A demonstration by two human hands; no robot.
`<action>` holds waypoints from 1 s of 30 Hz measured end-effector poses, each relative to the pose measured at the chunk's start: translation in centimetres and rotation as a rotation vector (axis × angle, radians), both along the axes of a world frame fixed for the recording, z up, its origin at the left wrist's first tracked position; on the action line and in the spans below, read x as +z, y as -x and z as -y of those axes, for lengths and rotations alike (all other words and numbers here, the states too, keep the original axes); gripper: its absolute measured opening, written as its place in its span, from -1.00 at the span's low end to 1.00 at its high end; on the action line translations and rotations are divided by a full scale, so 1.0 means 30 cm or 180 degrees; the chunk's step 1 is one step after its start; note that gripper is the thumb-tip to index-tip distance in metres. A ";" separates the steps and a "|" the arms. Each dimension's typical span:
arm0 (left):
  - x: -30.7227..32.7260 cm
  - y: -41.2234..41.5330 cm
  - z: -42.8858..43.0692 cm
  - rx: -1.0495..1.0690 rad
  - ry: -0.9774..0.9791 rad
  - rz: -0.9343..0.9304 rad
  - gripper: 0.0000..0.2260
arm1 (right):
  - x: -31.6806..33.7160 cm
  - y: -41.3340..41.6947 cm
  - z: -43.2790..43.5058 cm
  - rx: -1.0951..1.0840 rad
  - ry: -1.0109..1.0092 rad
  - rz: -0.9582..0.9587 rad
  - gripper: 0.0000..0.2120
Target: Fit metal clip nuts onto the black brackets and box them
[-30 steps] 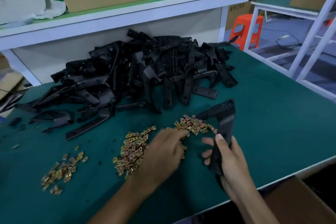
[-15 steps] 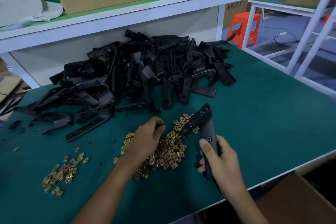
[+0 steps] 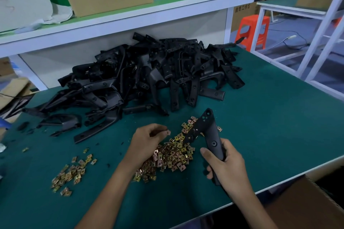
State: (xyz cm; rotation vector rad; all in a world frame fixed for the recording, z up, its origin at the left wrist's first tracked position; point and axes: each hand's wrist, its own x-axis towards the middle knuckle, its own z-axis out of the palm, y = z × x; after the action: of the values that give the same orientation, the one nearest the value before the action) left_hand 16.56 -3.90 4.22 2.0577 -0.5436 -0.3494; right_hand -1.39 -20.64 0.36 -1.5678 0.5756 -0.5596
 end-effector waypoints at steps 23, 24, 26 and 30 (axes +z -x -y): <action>-0.007 0.151 -0.043 -0.0324 0.0466 -0.0477 -0.79 | 0.078 -0.113 -0.103 0.0574 -0.0456 0.0083 -0.85; -0.005 0.157 -0.041 -0.0255 0.0463 -0.0507 -0.79 | 0.082 -0.120 -0.108 0.0625 -0.0482 0.0100 -0.91; -0.001 0.165 -0.041 -0.0204 0.0482 -0.0639 -0.81 | 0.084 -0.124 -0.113 0.0670 -0.0489 0.0052 -0.93; 0.014 0.170 -0.050 -0.0282 0.0436 -0.0723 -0.81 | 0.092 -0.120 -0.114 0.0642 -0.0221 -0.0060 -0.88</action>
State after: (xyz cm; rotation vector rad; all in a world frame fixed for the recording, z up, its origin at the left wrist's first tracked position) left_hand 11.44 -2.40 4.65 1.8371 -0.5059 -0.5747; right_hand 2.20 -17.22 3.12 -1.5453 0.4401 -0.3691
